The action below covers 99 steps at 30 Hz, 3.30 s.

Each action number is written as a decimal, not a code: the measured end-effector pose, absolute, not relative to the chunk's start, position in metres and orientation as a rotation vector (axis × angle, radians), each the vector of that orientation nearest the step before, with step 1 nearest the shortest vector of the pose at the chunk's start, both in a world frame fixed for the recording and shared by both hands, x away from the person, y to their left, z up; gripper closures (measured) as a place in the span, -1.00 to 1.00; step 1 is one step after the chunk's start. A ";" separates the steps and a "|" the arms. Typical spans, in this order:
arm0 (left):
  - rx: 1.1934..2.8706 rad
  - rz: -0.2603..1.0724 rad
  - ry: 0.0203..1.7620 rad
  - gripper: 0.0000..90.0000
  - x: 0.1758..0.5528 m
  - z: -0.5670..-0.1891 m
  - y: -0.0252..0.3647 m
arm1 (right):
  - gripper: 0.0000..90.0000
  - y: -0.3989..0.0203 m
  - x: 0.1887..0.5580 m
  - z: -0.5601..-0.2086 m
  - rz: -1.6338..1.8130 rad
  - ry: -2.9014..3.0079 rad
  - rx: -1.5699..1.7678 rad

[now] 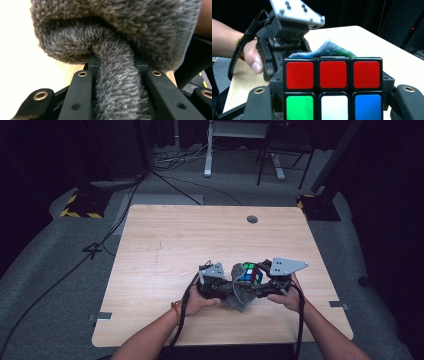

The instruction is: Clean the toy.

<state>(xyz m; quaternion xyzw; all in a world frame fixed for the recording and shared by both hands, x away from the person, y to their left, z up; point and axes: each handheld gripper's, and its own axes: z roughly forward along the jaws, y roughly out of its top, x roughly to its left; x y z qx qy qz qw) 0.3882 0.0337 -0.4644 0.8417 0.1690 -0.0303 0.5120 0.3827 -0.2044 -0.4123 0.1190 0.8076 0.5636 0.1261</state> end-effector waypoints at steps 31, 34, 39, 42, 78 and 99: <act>1.941 0.055 0.381 0.56 0.385 -0.442 0.054 | -0.27 -0.198 0.389 -0.424 1.351 2.568 0.352; 1.937 0.066 0.375 0.56 0.384 -0.438 0.055 | -0.27 -0.197 0.389 -0.427 1.302 2.592 0.341; 1.993 0.135 0.392 0.56 0.387 -0.440 0.055 | -0.26 -0.198 0.389 -0.426 1.300 2.576 0.337; 2.005 0.116 0.438 0.56 0.393 -0.447 0.057 | -0.26 -0.201 0.388 -0.423 1.335 2.554 0.345; 1.880 0.113 0.326 0.56 0.386 -0.429 0.069 | -0.25 -0.208 0.388 -0.413 1.474 2.425 0.390; 2.010 -0.014 0.268 0.56 0.373 -0.469 0.025 | -0.25 -0.210 0.382 -0.401 1.612 2.342 0.401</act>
